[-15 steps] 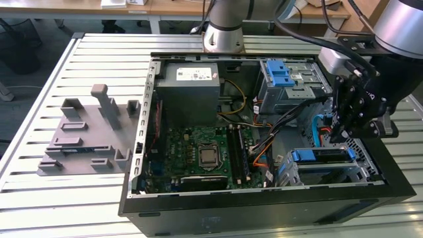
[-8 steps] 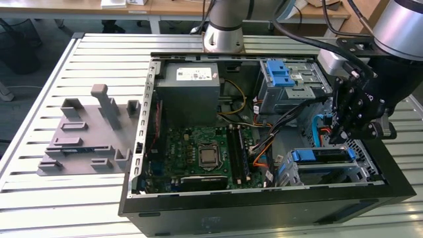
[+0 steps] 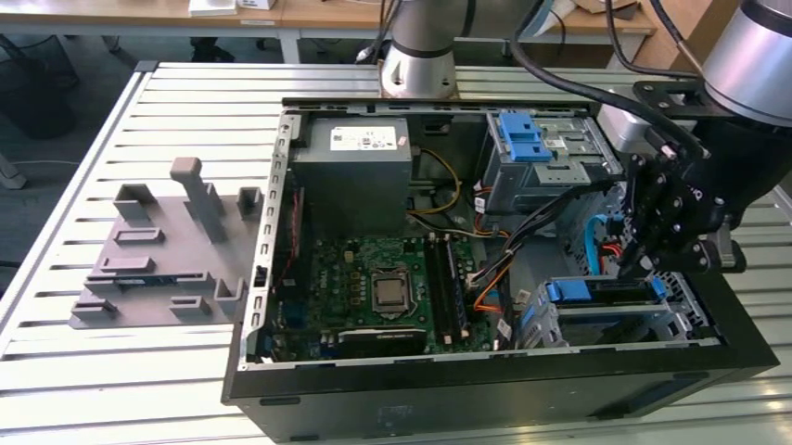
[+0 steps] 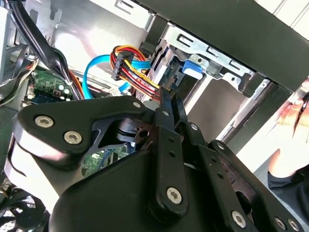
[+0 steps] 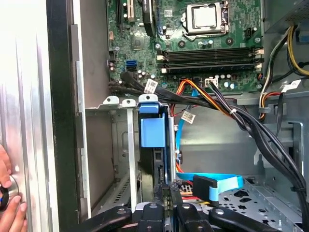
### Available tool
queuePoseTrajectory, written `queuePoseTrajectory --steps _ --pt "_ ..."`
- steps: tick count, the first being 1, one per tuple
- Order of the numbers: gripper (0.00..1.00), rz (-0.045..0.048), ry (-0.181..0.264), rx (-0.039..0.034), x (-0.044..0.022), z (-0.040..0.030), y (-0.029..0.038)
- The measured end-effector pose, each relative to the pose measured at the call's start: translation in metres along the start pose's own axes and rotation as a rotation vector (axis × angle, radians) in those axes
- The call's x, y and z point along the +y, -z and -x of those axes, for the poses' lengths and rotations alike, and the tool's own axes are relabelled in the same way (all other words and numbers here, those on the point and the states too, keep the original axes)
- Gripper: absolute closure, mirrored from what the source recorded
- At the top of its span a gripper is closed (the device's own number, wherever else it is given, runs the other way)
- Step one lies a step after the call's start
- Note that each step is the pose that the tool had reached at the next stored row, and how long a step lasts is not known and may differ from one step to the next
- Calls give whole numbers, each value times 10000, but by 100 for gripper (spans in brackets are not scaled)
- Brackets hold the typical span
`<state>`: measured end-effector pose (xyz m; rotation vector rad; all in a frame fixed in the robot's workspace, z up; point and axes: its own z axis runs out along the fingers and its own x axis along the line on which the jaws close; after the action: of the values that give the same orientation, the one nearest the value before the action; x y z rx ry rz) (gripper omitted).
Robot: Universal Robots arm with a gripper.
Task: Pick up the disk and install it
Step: 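Insert the first disk wire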
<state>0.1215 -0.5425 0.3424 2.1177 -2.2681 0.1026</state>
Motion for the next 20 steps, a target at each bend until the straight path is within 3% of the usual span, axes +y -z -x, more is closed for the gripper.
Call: queuePoseTrajectory --steps 20 --pt "83 103 -14 9 -26 -2 -82"
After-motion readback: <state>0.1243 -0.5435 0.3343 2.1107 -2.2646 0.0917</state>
